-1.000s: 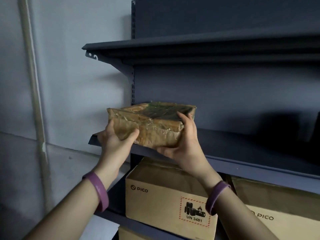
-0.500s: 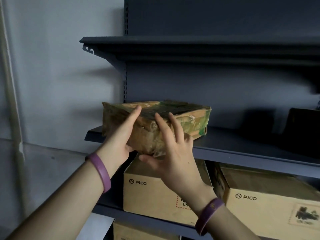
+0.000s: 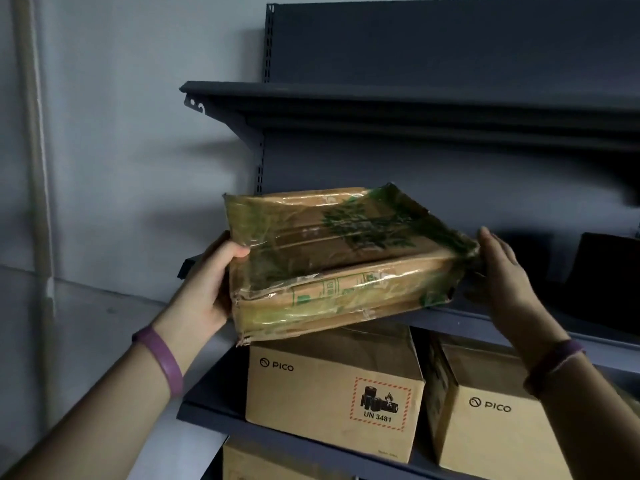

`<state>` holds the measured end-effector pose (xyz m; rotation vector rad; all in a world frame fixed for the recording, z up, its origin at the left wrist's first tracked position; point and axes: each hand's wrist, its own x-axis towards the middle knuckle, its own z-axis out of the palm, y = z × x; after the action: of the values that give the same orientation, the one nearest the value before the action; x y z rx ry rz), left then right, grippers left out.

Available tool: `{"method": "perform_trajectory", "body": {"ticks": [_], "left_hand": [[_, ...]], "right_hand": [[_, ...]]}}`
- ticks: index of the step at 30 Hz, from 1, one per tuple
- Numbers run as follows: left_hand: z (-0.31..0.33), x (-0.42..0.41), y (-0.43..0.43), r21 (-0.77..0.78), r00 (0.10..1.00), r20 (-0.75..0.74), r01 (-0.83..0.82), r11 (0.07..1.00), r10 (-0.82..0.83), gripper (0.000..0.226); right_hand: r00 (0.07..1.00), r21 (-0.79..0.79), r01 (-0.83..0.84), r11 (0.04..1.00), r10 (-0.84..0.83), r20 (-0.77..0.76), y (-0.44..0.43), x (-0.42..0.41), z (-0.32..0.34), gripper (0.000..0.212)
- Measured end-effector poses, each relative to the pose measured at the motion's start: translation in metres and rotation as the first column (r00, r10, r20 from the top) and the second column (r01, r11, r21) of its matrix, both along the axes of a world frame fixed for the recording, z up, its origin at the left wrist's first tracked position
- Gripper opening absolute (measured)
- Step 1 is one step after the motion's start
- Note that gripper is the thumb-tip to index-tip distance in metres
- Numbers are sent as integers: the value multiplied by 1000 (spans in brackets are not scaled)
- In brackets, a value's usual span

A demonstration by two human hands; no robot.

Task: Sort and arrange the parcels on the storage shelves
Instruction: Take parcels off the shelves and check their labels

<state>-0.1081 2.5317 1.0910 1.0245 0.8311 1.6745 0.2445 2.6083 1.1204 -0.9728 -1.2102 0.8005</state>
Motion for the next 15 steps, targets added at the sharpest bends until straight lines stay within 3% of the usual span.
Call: {"method": "perform_trajectory", "body": {"ticks": [4, 6, 10, 15], "left_hand": [[-2, -6, -3, 103, 1000, -22, 22, 994, -20, 49], [-3, -7, -4, 156, 998, -61, 36, 987, -27, 51], [-7, -10, -7, 180, 996, -85, 19, 983, -3, 56], [4, -10, -9, 227, 995, -101, 14, 974, 9, 57]], "right_hand": [[913, -75, -406, 911, 407, -1, -10, 23, -1, 66], [872, -49, -483, 875, 485, 69, -21, 28, -3, 60], [871, 95, -491, 866, 486, 73, -37, 30, -6, 35], [937, 202, -349, 915, 333, 107, -51, 29, 3, 35]]}}
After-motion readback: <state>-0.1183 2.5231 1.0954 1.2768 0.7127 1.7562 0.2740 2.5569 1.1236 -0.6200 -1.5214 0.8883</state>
